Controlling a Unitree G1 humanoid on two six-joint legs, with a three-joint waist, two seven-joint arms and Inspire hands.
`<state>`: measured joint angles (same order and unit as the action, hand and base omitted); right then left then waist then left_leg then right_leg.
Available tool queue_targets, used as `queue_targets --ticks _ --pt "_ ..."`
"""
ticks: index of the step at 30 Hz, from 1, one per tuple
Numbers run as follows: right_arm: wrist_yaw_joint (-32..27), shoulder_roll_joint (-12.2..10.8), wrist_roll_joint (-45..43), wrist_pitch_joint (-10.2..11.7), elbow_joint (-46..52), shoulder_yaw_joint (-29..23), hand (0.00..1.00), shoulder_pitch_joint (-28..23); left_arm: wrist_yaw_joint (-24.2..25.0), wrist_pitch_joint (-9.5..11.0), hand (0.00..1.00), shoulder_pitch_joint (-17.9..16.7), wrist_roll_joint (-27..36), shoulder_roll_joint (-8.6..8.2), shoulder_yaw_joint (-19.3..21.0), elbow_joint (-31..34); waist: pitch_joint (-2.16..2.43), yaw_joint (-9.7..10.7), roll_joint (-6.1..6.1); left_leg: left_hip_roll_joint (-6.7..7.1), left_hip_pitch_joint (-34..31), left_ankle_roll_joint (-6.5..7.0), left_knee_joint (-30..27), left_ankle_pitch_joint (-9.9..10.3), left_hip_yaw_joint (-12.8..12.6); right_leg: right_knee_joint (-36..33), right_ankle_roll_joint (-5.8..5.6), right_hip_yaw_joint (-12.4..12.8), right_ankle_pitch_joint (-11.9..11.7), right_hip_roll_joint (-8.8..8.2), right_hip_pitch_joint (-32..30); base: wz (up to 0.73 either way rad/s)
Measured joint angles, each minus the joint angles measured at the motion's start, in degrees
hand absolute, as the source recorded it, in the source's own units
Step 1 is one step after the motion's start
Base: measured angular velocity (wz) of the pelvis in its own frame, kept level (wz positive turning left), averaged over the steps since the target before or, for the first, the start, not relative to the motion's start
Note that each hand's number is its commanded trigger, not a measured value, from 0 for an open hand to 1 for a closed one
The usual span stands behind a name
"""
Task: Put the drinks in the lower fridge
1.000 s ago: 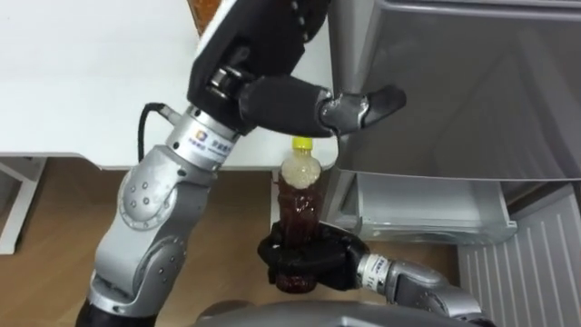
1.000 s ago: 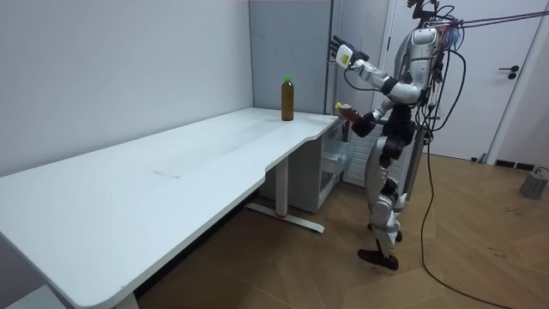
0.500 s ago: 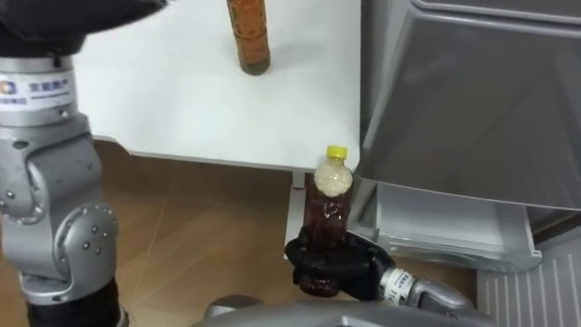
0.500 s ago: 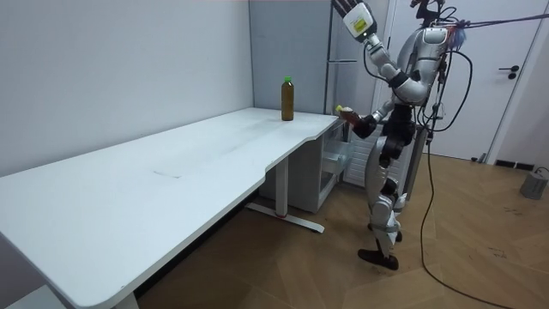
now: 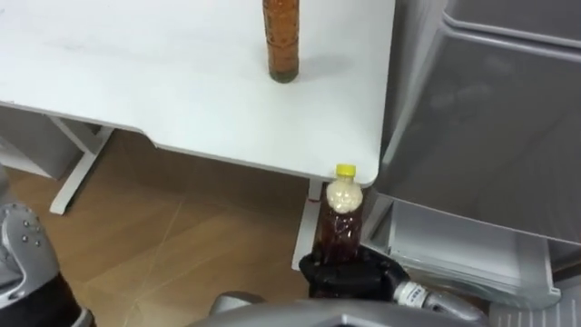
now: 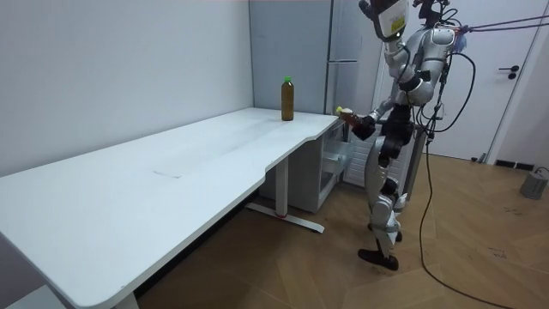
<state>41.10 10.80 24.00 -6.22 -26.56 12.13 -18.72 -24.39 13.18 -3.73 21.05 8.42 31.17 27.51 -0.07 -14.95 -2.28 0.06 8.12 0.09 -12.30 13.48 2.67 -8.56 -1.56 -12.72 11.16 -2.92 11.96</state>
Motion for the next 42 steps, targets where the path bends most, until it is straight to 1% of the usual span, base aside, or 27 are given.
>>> queue_targets --ticks 1,2,3,4,5,6,7,8,9,11,12,14,15,16,18,20,21,23,24,25,26,29,33,35,37,39,42 --pt "-0.35 0.17 0.79 -0.59 1.27 -0.05 1.00 -0.14 -0.98 -0.80 0.00 -1.84 3.01 0.24 0.15 -3.34 0.04 -0.07 -0.06 0.07 -0.01 -0.04 0.00 -0.03 0.21 0.01 0.00 -0.19 0.00 -0.02 0.02 0.08" --pt "-1.07 0.22 1.03 -1.77 2.73 -0.01 1.00 -0.20 -1.80 -2.14 0.00 -3.72 6.75 0.24 0.01 -6.64 0.33 -0.34 0.16 0.09 0.39 -0.07 0.07 -0.06 0.24 0.02 0.01 -0.10 0.01 -0.01 -0.03 0.00" --pt "-1.27 0.26 1.43 -2.17 3.12 -0.01 1.00 -0.23 -1.96 -2.60 0.00 -4.53 8.75 0.28 -0.11 -8.66 0.31 -0.55 0.02 0.08 0.61 -0.10 0.15 -0.13 0.21 0.03 0.01 0.05 0.01 0.02 -0.04 -0.08" --pt "-1.92 0.32 2.27 -2.58 3.58 -0.09 1.00 -0.23 -2.15 -3.42 0.00 -6.17 13.34 0.40 -0.45 -13.23 0.31 -0.63 0.04 0.08 0.64 -0.11 0.28 -0.14 0.26 0.09 0.01 0.15 0.01 0.02 -0.06 -0.06" --pt "-3.02 0.24 3.82 -2.98 3.59 -0.03 1.00 -0.29 -2.45 -4.72 0.00 -7.50 17.77 0.44 -1.42 -18.29 0.46 -0.58 0.39 0.13 0.62 -0.08 0.48 -0.19 0.36 0.32 0.02 0.08 0.00 -0.02 -0.06 0.00" --pt "-3.62 0.23 4.82 -3.56 3.58 0.04 1.00 -0.34 -2.52 -5.51 0.00 -8.00 19.34 0.45 -2.05 -20.98 0.46 -0.59 0.43 0.18 0.61 -0.04 0.59 -0.25 0.41 0.51 0.02 0.04 0.00 -0.04 0.00 0.06" --pt "-4.82 -0.03 6.67 -4.65 3.59 0.07 1.00 -0.41 -2.75 -7.43 0.00 -9.23 22.96 0.42 -3.24 -25.91 0.46 -0.58 0.70 0.22 0.52 -0.04 0.58 -0.25 0.53 0.60 0.01 -0.18 -0.01 -0.09 0.08 0.04" --pt "-5.93 -0.09 8.17 -5.11 3.64 0.07 1.00 -0.42 -2.99 -8.49 0.00 -10.53 25.08 0.38 -5.23 -30.42 0.48 -0.48 1.01 0.23 0.46 -0.03 0.62 -0.25 0.51 0.63 0.01 -0.27 -0.01 -0.12 0.07 0.03" --pt "-6.13 -0.02 9.08 -5.18 3.88 0.11 1.00 -0.42 -3.13 -9.11 0.00 -11.02 26.04 0.36 -6.70 -32.89 0.44 -0.39 1.13 0.25 0.35 -0.02 0.63 -0.24 0.52 0.65 0.00 -0.32 -0.01 -0.14 0.08 0.00" --pt "-8.14 -0.25 11.96 -5.95 4.40 0.11 1.00 0.36 -3.96 -11.61 0.00 -12.64 28.75 0.24 -11.76 -40.61 0.35 0.50 1.52 0.23 0.16 -0.01 0.90 -0.22 0.58 0.58 -0.01 -0.23 -0.01 -0.09 -0.08 0.00" --pt "-8.68 -0.40 12.43 -6.02 4.40 0.10 1.00 0.57 -4.10 -12.17 0.00 -12.99 29.53 0.13 -12.59 -42.13 0.33 0.62 1.59 0.20 0.15 -0.01 1.02 -0.22 0.56 0.58 0.00 -0.13 -0.01 -0.04 -0.08 -0.06" --pt "-9.20 -0.23 13.56 -6.42 4.40 0.34 1.00 0.62 -3.73 -13.14 0.00 -14.13 32.41 0.00 -16.19 -48.40 0.30 1.13 1.62 0.06 0.39 -0.03 1.66 -0.20 0.33 0.42 0.00 0.03 -0.02 0.03 0.02 -0.07" --pt "-9.23 -0.14 14.00 -6.44 4.40 0.47 1.00 0.61 -3.47 -13.31 0.00 -14.43 32.40 -0.04 -17.03 -50.13 0.32 1.41 1.58 0.02 0.60 -0.03 1.90 -0.20 0.16 0.44 0.00 0.14 -0.02 0.06 0.06 -0.08" --pt "-9.29 0.10 14.09 -6.44 4.40 0.99 1.00 0.83 -2.87 -13.89 0.00 -14.75 32.39 -0.08 -18.20 -53.74 0.31 1.85 1.56 -0.10 0.76 -0.04 1.93 -0.20 -0.18 0.41 0.01 0.25 -0.02 0.11 0.12 -0.11" --pt "-9.52 0.33 14.87 -6.43 4.10 2.14 1.00 1.10 -1.94 -14.61 0.00 -15.53 32.45 -0.08 -20.16 -58.29 0.26 1.91 1.59 -0.29 1.01 -0.06 2.07 -0.19 -0.81 0.26 0.02 0.92 -0.02 0.26 0.01 -0.14" --pt "-9.94 0.26 16.40 -6.46 3.84 3.25 1.00 1.56 -0.41 -15.86 0.00 -16.24 33.71 -0.08 -21.99 -64.95 0.22 2.17 1.44 -0.35 1.36 -0.05 2.56 -0.18 -1.39 0.00 0.01 1.57 -0.02 0.28 -0.23 -0.15" --pt "-10.01 0.27 16.77 -6.47 3.60 3.55 1.00 1.76 0.02 -16.11 0.00 -16.47 34.11 -0.08 -22.23 -66.49 0.22 2.20 1.44 -0.37 1.48 -0.05 2.67 -0.18 -1.57 0.00 0.01 1.70 -0.02 0.28 -0.22 -0.09" --pt "-10.28 0.64 18.34 -6.62 3.35 4.50 1.00 2.05 1.46 -17.95 0.00 -18.06 36.35 -0.03 -22.64 -70.21 0.11 2.74 1.66 -0.32 1.50 -0.03 2.67 -0.17 -1.65 -0.05 0.01 1.76 -0.02 0.21 -0.17 -0.02" --pt "-10.17 0.76 18.94 -6.86 3.35 4.77 1.00 2.11 1.84 -18.19 0.00 -18.47 36.95 0.03 -23.01 -71.12 0.10 2.85 1.71 -0.30 1.50 -0.03 2.67 -0.17 -1.66 -0.05 0.01 1.78 -0.02 0.19 -0.18 0.00" --pt "-9.65 0.58 19.29 -7.30 2.82 4.79 1.00 2.48 2.93 -18.64 0.00 -18.71 37.13 0.07 -23.71 -73.94 0.09 3.26 1.71 -0.28 1.42 -0.01 2.63 -0.16 -1.70 -0.07 0.01 1.80 -0.02 0.17 -0.28 0.00" --pt "-9.55 0.64 19.27 -7.65 2.74 5.14 1.00 3.01 3.85 -19.39 0.00 -18.66 36.77 0.17 -24.88 -77.14 0.10 3.81 1.71 -0.27 1.27 -0.01 2.58 -0.17 -1.73 -0.10 0.01 1.78 -0.02 0.16 -0.74 0.00" --pt "-8.62 0.34 19.10 -7.69 1.65 5.46 1.00 3.81 7.12 -21.29 0.00 -18.45 34.52 0.18 -26.82 -82.38 0.08 4.45 2.14 -0.30 0.90 -0.02 2.45 -0.18 -1.90 -0.12 0.01 1.76 -0.02 0.16 -1.02 -0.01" --pt "-7.62 0.41 19.02 -7.74 0.84 5.75 1.00 4.54 11.07 -22.95 0.00 -18.06 31.53 0.20 -28.36 -84.44 -0.07 5.58 2.67 -0.34 0.09 0.05 1.83 -0.11 -2.91 -0.06 -0.04 1.98 0.00 0.06 -1.28 0.01" --pt "-6.86 0.52 19.20 -7.76 0.26 6.26 1.00 4.79 13.00 -23.82 0.00 -17.72 30.23 0.20 -29.63 -85.14 0.00 5.79 2.73 -0.47 -0.05 0.05 1.83 -0.11 -4.24 -0.08 -0.11 2.84 -0.02 0.06 -2.05 -0.13" --pt "-6.42 0.57 19.30 -7.79 -0.05 6.55 1.00 4.81 13.88 -24.43 0.00 -17.12 28.48 0.12 -30.27 -85.41 0.09 6.35 2.61 -0.43 -0.04 0.12 1.82 -0.07 -4.42 0.00 -0.19 3.09 -0.07 0.06 -2.11 -0.07" --pt "-5.69 0.63 19.11 -7.70 -1.09 6.87 1.00 5.04 13.87 -24.56 0.00 -16.44 26.17 -0.10 -30.91 -85.44 0.26 7.38 2.55 -0.35 0.05 0.15 1.82 -0.07 -4.42 -0.04 -0.31 3.08 -0.15 -0.01 -1.85 0.02" --pt "-5.28 0.42 17.54 -7.58 -2.32 6.90 1.00 4.77 13.89 -24.46 0.00 -15.56 21.86 0.04 -30.69 -85.58 0.23 9.25 2.76 -0.32 0.02 0.16 1.77 -0.09 -4.35 -0.14 -0.33 2.91 -0.21 -0.05 -1.56 0.02"
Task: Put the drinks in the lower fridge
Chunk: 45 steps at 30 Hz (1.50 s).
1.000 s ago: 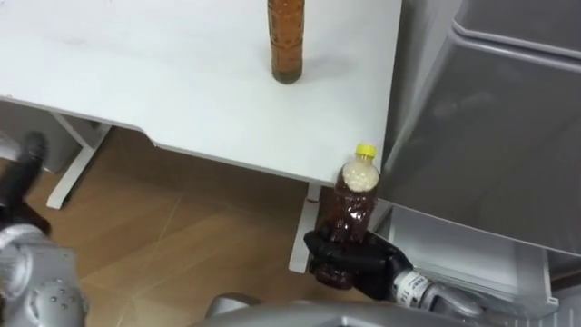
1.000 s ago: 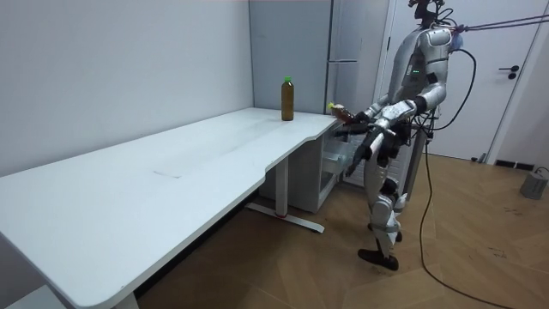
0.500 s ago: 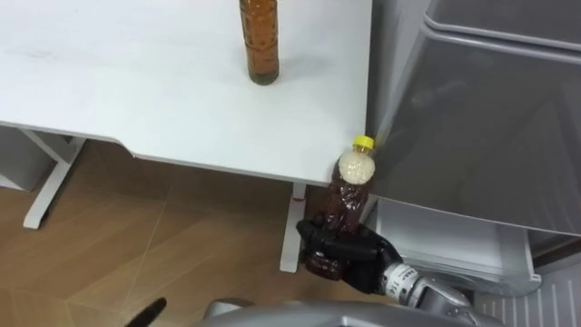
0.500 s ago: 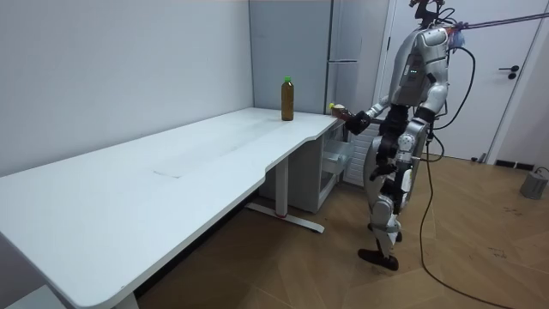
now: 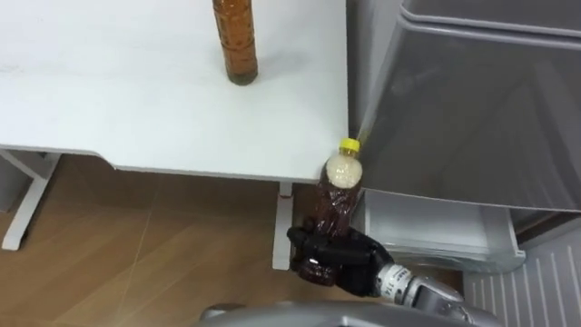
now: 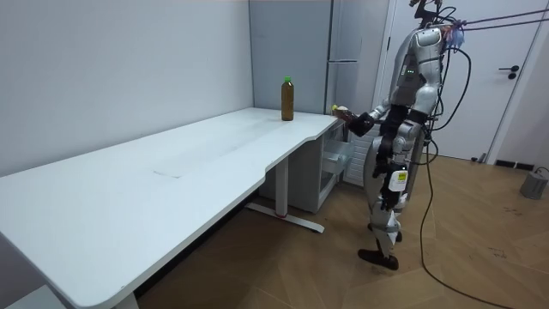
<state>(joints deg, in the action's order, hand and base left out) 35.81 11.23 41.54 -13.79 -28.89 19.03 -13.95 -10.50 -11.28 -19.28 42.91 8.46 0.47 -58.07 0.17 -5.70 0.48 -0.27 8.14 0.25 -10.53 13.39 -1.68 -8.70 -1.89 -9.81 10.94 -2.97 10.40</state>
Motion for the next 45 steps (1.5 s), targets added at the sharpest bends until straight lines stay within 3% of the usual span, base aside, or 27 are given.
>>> queue_targets --ticks 3,7,11,16,24,33,37,45 --pt "-1.89 0.03 -0.50 -0.13 -2.75 -0.39 1.00 -0.18 0.06 0.17 0.00 0.54 -2.11 0.03 -0.21 0.02 -0.07 2.37 0.15 -0.06 -0.11 0.00 -0.11 0.00 -0.07 -0.06 0.03 0.08 -0.03 0.05 -0.11 -0.02" --pt "-10.35 0.28 -8.71 -0.61 -7.82 -6.98 1.00 -0.77 0.30 0.57 0.00 1.65 -2.60 0.08 -0.16 -0.79 -0.08 4.08 0.10 -0.15 -0.75 0.02 -0.20 -0.02 -0.72 -0.26 0.05 0.66 -0.11 0.06 -1.29 -0.09" --pt "-18.79 0.24 -16.93 1.58 -11.23 -12.87 1.00 -0.53 0.18 1.88 0.00 2.09 -2.61 -0.01 -0.17 -1.65 -0.12 5.23 -0.06 -0.27 -0.46 0.02 -0.01 -0.02 -1.47 -0.27 0.08 1.52 -0.14 0.17 -1.51 -0.09" --pt "-26.42 0.12 -22.71 2.63 -14.61 -15.09 1.00 -0.53 0.05 2.71 0.00 2.14 -2.38 -0.01 -0.18 -1.85 -0.05 5.60 0.24 -0.32 -0.16 0.02 0.53 -0.02 -2.25 -0.34 0.08 2.01 -0.14 0.21 -1.74 -0.06" --pt "-34.95 -0.26 -23.00 3.24 -18.12 -15.51 1.00 -0.53 0.24 3.06 0.00 2.02 -2.26 -0.04 -0.80 -2.48 -0.48 5.71 0.47 -0.45 0.21 0.06 1.19 0.04 -2.98 -0.93 0.03 2.55 -0.11 0.24 -2.03 -0.04" --pt "-38.24 -0.40 -9.28 3.24 -18.74 -16.61 1.00 -0.52 3.74 3.31 0.00 1.76 -3.45 0.05 -0.04 -3.80 -0.47 5.99 0.42 -0.36 0.15 0.06 0.99 0.04 -3.03 -0.81 -0.13 2.80 0.01 0.17 -2.34 0.00" --pt "-38.21 -0.37 2.93 3.24 -18.70 -16.65 1.00 -0.39 3.94 3.32 0.00 1.99 -4.45 0.12 0.76 -3.77 -0.37 5.85 0.54 -0.36 0.33 0.07 0.87 0.03 -2.97 -0.79 -0.13 2.80 0.02 0.18 -2.30 -0.01" --pt "-38.29 -0.42 24.41 3.27 -20.79 -16.66 1.00 0.46 3.92 3.27 0.00 1.30 -6.12 0.03 0.91 -3.71 -0.71 5.38 0.14 -0.35 1.58 0.17 0.96 0.36 -2.76 -0.78 -0.22 2.46 0.07 0.21 -0.45 0.02"
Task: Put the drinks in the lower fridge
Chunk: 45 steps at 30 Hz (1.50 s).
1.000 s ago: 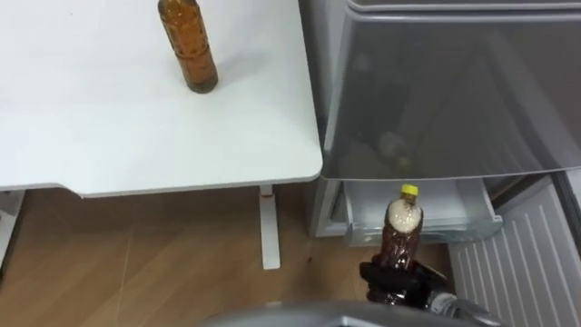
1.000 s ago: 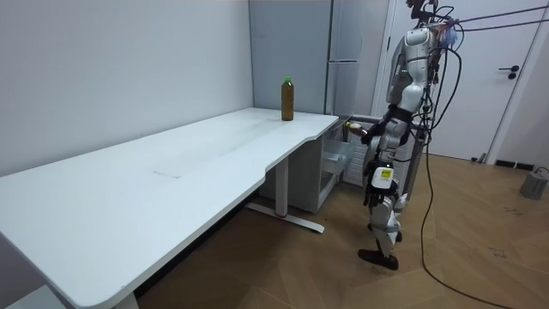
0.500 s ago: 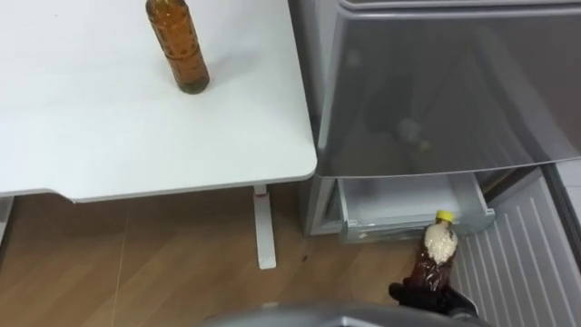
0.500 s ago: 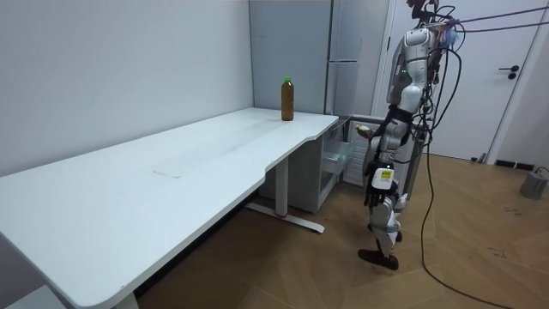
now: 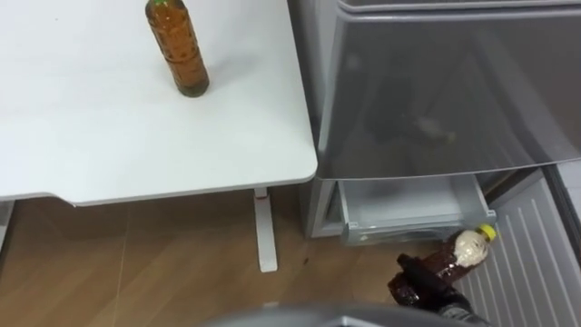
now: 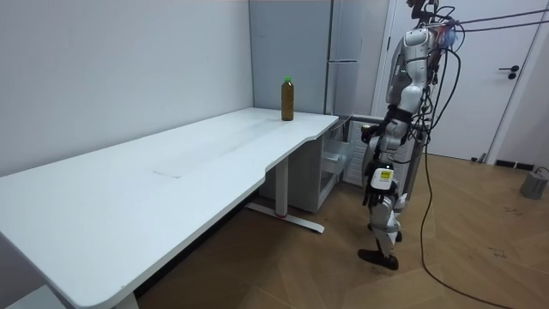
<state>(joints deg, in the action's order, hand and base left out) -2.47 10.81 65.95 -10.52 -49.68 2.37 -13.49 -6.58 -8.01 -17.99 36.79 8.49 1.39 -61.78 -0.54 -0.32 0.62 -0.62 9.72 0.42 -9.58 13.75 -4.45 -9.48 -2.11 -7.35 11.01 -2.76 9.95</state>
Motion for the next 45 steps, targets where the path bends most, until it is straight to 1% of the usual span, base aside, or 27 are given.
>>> queue_targets --ticks 2,4,9,12,14,15,16,17,18,19,20,21,22,23,24,25,28,30,31,32,33,35,37,38,42,43,45 --pt "0.00 -0.08 4.26 0.00 -1.12 0.00 1.00 0.49 0.00 -0.12 0.00 -0.57 -2.21 0.00 0.15 0.02 0.00 -0.01 -0.02 0.03 -0.20 0.04 -0.46 0.14 0.41 -0.09 0.00 -0.41 0.00 -0.07 0.14 0.08" --pt "-0.01 -0.08 6.03 -0.01 -1.77 -0.01 1.00 1.02 0.02 -0.40 0.00 -1.10 -4.15 0.04 0.16 -0.05 -0.01 -0.04 -0.18 0.03 -0.26 0.03 -0.93 0.30 0.57 -0.11 0.00 -0.44 0.00 -0.06 0.13 0.02" --pt "0.00 -0.07 8.45 -0.01 -2.03 0.01 1.00 2.73 0.68 -1.54 0.00 -2.13 -6.74 0.06 0.15 -0.06 0.01 -0.32 -0.40 0.14 -1.50 0.12 -2.15 0.54 1.01 -0.12 -0.04 -0.66 0.20 -0.18 -0.71 0.03" --pt "0.07 0.05 9.24 0.02 -2.02 0.02 1.00 4.68 1.62 -1.89 0.00 -2.16 -7.63 0.08 0.16 -0.10 0.18 -0.37 -0.65 0.21 -3.37 0.20 -3.35 0.59 1.71 -0.25 -0.04 -1.06 0.17 -0.19 -1.76 0.11" --pt "0.04 0.28 12.39 0.02 -2.01 -0.01 1.00 7.24 2.34 -2.27 0.00 -1.70 -7.71 0.12 0.18 -0.02 0.29 -0.45 -1.26 0.21 -6.00 0.20 -4.32 0.59 2.22 -0.85 0.05 -1.38 0.08 -0.19 -3.88 0.09" --pt "-0.04 0.37 13.10 0.04 -2.01 -0.04 1.00 8.23 2.34 -2.42 0.00 -1.32 -7.70 0.13 0.19 -0.02 0.44 -0.65 -1.33 0.17 -6.83 0.20 -4.64 0.57 2.23 -1.51 0.11 -1.39 0.05 -0.23 -4.71 0.00" --pt "-0.13 0.59 14.36 0.10 -2.01 -0.34 1.00 10.48 2.45 -2.80 0.00 -0.16 -7.57 0.20 0.17 -0.23 0.48 -1.08 -1.98 0.11 -8.61 0.20 -5.54 0.54 2.28 -2.48 0.18 -1.50 0.01 -0.31 -6.46 0.00" --pt "-0.24 0.86 15.25 0.38 -2.01 -0.47 1.00 12.89 2.69 -2.94 0.00 1.22 -7.07 0.33 0.13 -0.85 0.17 -1.39 -2.25 0.11 -10.32 0.21 -6.49 0.46 2.43 -3.47 0.23 -1.64 0.02 -0.42 -8.24 0.04" --pt "-0.25 0.92 15.32 0.67 -2.06 -0.58 1.00 14.10 2.80 -2.94 0.00 2.14 -7.01 0.41 0.14 -1.43 0.10 -1.40 -2.45 0.13 -11.30 0.21 -7.13 0.45 2.66 -3.79 0.23 -1.88 0.02 -0.48 -9.00 0.18" --pt "0.14 0.90 15.55 1.11 -3.67 -1.33 1.00 17.32 2.86 -3.06 0.00 4.89 -7.14 0.66 0.16 -2.59 0.03 -1.38 -2.79 0.17 -13.30 0.21 -8.36 0.45 3.06 -4.71 0.33 -2.50 0.08 -0.66 -10.58 0.20" --pt "0.18 1.14 15.99 1.35 -6.41 -1.58 1.00 20.83 2.98 -3.03 0.00 6.67 -7.14 1.02 0.11 -3.47 0.05 -1.85 -2.85 0.16 -15.05 0.23 -9.27 0.35 3.18 -5.88 0.45 -2.75 0.15 -0.78 -12.50 0.21" --pt "0.11 1.25 16.11 1.32 -8.03 -1.59 1.00 22.43 3.14 -2.79 0.00 7.81 -7.14 1.25 -0.14 -3.96 -0.01 -2.10 -2.77 0.16 -15.92 0.23 -9.64 0.21 3.20 -6.45 0.52 -2.97 0.19 -0.90 -13.34 0.15" --pt "0.15 1.37 16.41 1.39 -9.69 -1.56 1.00 23.77 3.31 -2.25 0.00 9.88 -7.21 1.68 -1.15 -4.75 -0.09 -2.98 -2.92 0.16 -17.48 0.23 -10.26 -0.06 3.12 -7.58 0.69 -3.44 0.30 -1.17 -15.00 0.08" --pt "0.15 1.46 16.75 1.42 -10.38 -1.51 1.00 25.00 3.48 -1.88 0.00 11.44 -7.06 1.93 -1.86 -4.88 -0.79 -3.27 -2.38 0.17 -19.32 0.23 -11.27 -0.14 3.10 -9.27 0.92 -3.43 0.50 -1.39 -17.15 0.06" --pt "0.14 1.51 16.84 1.41 -10.60 -1.53 1.00 25.75 3.58 -1.77 0.00 12.13 -7.06 2.00 -2.15 -4.88 -0.97 -3.28 -2.26 0.16 -20.61 0.23 -12.13 -0.14 3.11 -10.18 1.00 -3.42 0.61 -1.49 -18.44 0.00" --pt "0.14 1.67 16.92 1.49 -11.02 -1.58 1.00 27.61 3.82 -1.54 0.00 13.42 -7.07 2.01 -2.33 -4.95 -1.22 -3.22 -2.02 0.14 -23.64 0.24 -13.94 -0.13 3.11 -11.97 1.19 -3.52 0.82 -1.75 -21.33 0.09" --pt "0.31 2.73 16.99 1.93 -15.39 -2.03 1.00 32.50 4.27 -1.25 0.00 16.33 -6.99 2.08 -3.55 -6.42 -1.56 -3.34 -1.81 0.53 -29.20 0.35 -18.00 -0.09 3.34 -16.72 1.22 -3.67 1.81 -2.60 -26.70 0.15" --pt "0.31 3.08 17.07 2.25 -15.89 -2.27 1.00 34.14 4.25 -0.48 0.00 16.99 -6.95 2.60 -4.12 -6.65 -1.79 -3.39 -1.59 0.71 -32.41 0.68 -20.27 0.16 3.37 -20.12 1.38 -3.78 2.93 -3.19 -30.01 0.17" --pt "0.34 3.19 17.15 2.37 -16.15 -2.98 1.00 35.14 4.08 -0.35 0.00 18.04 -6.94 3.13 -4.53 -7.48 -1.97 -3.64 -1.41 0.80 -34.95 0.79 -22.34 0.55 3.41 -22.47 1.51 -3.72 3.92 -3.57 -32.72 0.17" --pt "0.45 3.29 17.65 2.44 -17.18 -3.83 1.00 36.24 3.40 -0.25 0.00 19.00 -6.91 3.61 -5.21 -8.07 -2.15 -4.21 -0.94 1.36 -37.13 0.78 -24.00 0.64 3.48 -25.64 1.52 -3.58 5.09 -4.51 -35.46 0.15" --pt "0.45 3.58 18.05 2.42 -17.65 -3.84 1.00 36.66 3.15 -0.15 0.00 19.32 -6.91 3.79 -5.66 -8.13 -2.15 -4.54 -0.64 1.56 -38.12 0.79 -24.72 0.66 3.33 -27.19 1.60 -3.55 5.65 -5.05 -36.85 0.15" --pt "0.14 5.05 18.24 2.43 -18.40 -3.81 1.00 38.39 2.54 0.58 0.00 20.23 -6.96 4.01 -6.14 -8.22 -2.21 -5.79 -0.14 2.31 -42.68 0.76 -28.05 0.71 3.27 -32.21 1.71 -3.23 7.00 -6.36 -42.08 0.12" --pt "-0.06 6.16 18.23 2.42 -18.75 -3.80 1.00 40.05 2.03 0.89 0.00 20.87 -6.99 4.21 -6.18 -8.99 -2.29 -6.35 0.12 2.50 -46.15 0.62 -30.90 1.01 3.27 -35.71 2.37 -3.23 7.82 -7.06 -45.56 0.15" --pt "-0.06 6.79 18.25 2.42 -18.93 -3.80 1.00 41.21 1.69 0.92 0.00 20.92 -6.98 4.55 -6.71 -8.99 -2.36 -6.41 0.27 2.38 -48.25 0.51 -32.75 1.27 3.29 -37.63 2.57 -3.26 8.33 -7.19 -47.60 0.15" --pt "-0.06 8.26 19.25 2.45 -18.93 -3.79 1.00 43.27 0.73 0.85 0.00 20.71 -6.99 5.05 -8.21 -9.01 -2.39 -7.31 0.53 2.11 -52.73 -0.25 -36.24 1.89 4.03 -40.91 3.17 -3.49 9.37 -7.31 -51.60 0.09" --pt "-0.07 8.70 19.88 2.44 -18.93 -3.77 1.00 43.88 0.46 0.84 0.00 20.74 -7.04 5.18 -9.16 -8.80 -2.29 -7.48 0.67 2.05 -54.26 -0.41 -37.38 2.01 4.19 -41.93 3.36 -3.51 9.49 -7.35 -53.07 0.00" --pt "-0.08 9.58 20.29 2.48 -18.88 -3.78 1.00 45.03 0.39 0.79 0.00 20.99 -7.24 5.29 -9.55 -8.32 -2.26 -7.79 0.59 1.60 -57.08 -0.52 -40.17 2.73 4.42 -43.98 3.56 -3.58 9.70 -7.10 -55.40 -0.03"
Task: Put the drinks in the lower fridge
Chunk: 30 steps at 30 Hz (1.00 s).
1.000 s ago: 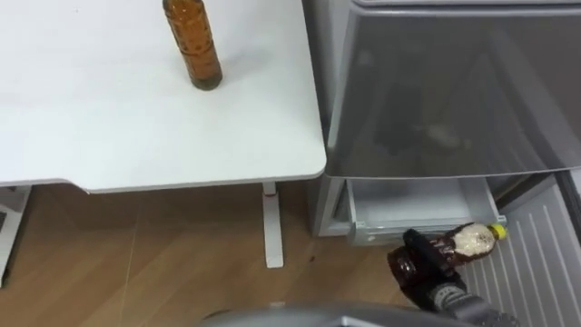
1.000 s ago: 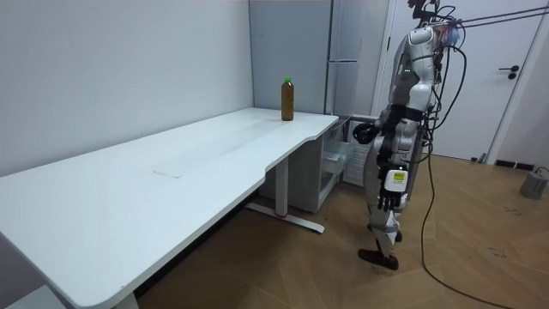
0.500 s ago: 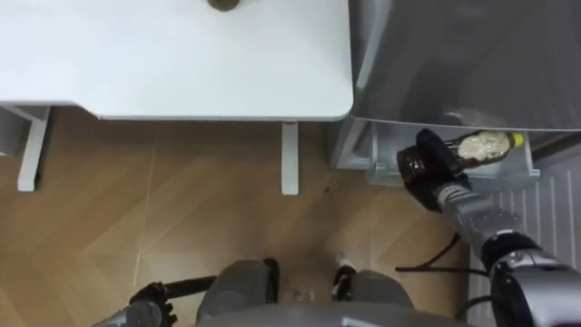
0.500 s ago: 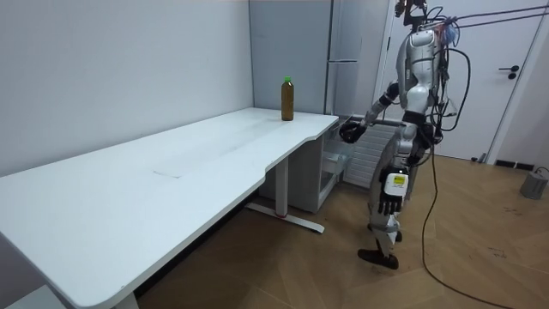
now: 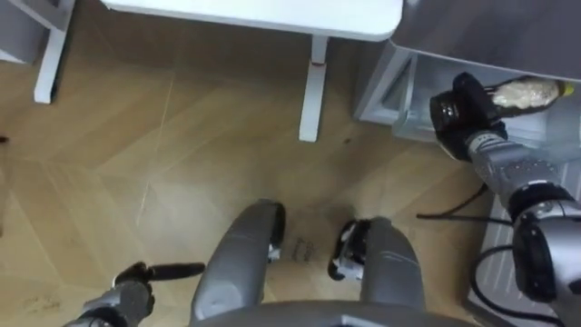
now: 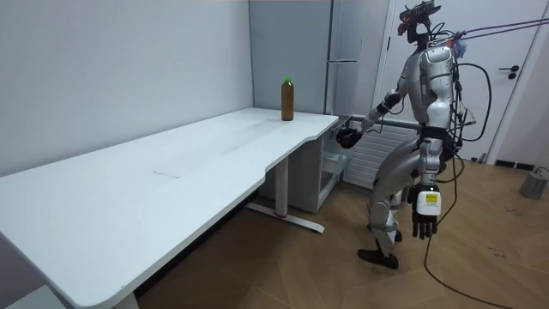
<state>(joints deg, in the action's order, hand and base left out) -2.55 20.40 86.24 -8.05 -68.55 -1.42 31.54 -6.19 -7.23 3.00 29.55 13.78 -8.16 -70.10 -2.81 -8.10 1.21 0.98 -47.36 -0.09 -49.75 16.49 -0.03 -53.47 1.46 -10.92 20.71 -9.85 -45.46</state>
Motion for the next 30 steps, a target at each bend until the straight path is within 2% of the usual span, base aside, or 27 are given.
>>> queue_targets --ticks 2,5,8,11,12,13,14,20,23,30 --pt "-0.34 0.20 -0.05 0.36 0.23 0.00 1.00 0.88 -0.25 -0.02 0.00 -0.19 -0.09 0.39 -0.02 0.49 0.01 -0.05 -0.02 -0.22 -2.45 -0.24 -3.72 1.37 0.52 -3.05 0.53 -0.15 0.96 0.09 -1.96 0.00" --pt "-0.78 0.37 -0.04 1.01 2.13 0.00 1.00 1.10 -0.91 -0.29 0.00 -0.50 -0.09 0.70 -0.01 1.66 0.03 -0.19 -0.04 -0.23 -4.90 -0.32 -7.86 3.19 0.45 -7.11 0.27 0.36 2.92 -0.18 -4.43 -0.03" --pt "-1.24 0.53 -0.04 1.07 3.62 -0.01 1.00 1.68 -1.35 -0.34 0.00 -0.90 -0.49 0.79 -0.01 2.77 0.04 -0.24 -0.04 -0.26 -7.24 -0.42 -11.29 4.49 0.30 -10.56 0.56 1.04 3.99 -0.27 -6.91 -0.04" --pt "-2.50 1.34 -0.01 1.07 3.64 0.00 1.00 2.45 -2.14 -0.40 0.00 -1.41 -0.42 0.96 -0.18 3.97 0.08 -0.03 -0.05 0.04 -9.25 -0.24 -14.43 5.63 0.11 -14.21 0.89 1.14 5.71 -1.27 -8.85 0.10" --pt "-2.73 1.69 0.02 1.06 3.63 0.01 0.48 2.57 -2.16 -0.38 0.00 -1.40 -0.40 1.03 -0.21 4.12 0.09 -0.06 -0.06 0.13 -9.75 -0.24 -15.05 5.80 0.12 -14.92 0.96 1.13 6.03 -1.48 -9.30 0.15" --pt "-3.04 2.45 0.38 1.06 3.62 0.02 0.02 2.81 -2.16 -0.37 0.00 -1.35 -0.39 1.14 -0.20 4.23 0.09 -0.15 -0.03 0.38 -10.62 -0.23 -16.37 6.25 0.09 -16.47 1.17 1.26 6.65 -1.92 -10.22 0.08" --pt "-3.34 3.17 1.25 1.06 3.63 0.03 0.00 3.16 -2.21 -0.37 0.00 -1.36 -0.43 1.16 -0.22 4.25 0.08 -0.29 -0.03 0.40 -11.44 -0.28 -18.01 6.96 0.05 -18.07 1.21 1.53 7.30 -2.00 -11.09 0.00" --pt "-4.39 5.54 4.15 1.21 3.64 0.03 0.00 5.83 -3.10 -0.36 0.00 -1.41 -0.49 1.23 -0.19 4.86 0.05 -0.22 0.36 0.17 -14.24 -0.54 -24.51 10.01 0.06 -24.09 1.35 2.37 10.01 -2.03 -13.89 -0.05" --pt "-4.67 6.14 4.51 1.29 3.64 0.04 0.00 6.04 -4.06 -0.21 0.00 -1.48 -0.49 1.26 -0.47 5.14 0.06 -0.14 0.39 -0.25 -14.53 -0.48 -26.12 10.92 0.08 -25.23 1.00 2.36 10.79 -1.81 -13.95 -0.06" --pt "-6.10 6.17 4.69 1.77 3.88 0.03 0.00 6.05 -4.46 -0.23 0.00 -1.70 -0.51 1.31 -1.00 6.25 0.08 0.00 0.48 -0.28 -15.43 -0.10 -27.72 11.56 0.01 -26.33 0.78 2.70 10.94 -1.70 -14.72 -0.01"
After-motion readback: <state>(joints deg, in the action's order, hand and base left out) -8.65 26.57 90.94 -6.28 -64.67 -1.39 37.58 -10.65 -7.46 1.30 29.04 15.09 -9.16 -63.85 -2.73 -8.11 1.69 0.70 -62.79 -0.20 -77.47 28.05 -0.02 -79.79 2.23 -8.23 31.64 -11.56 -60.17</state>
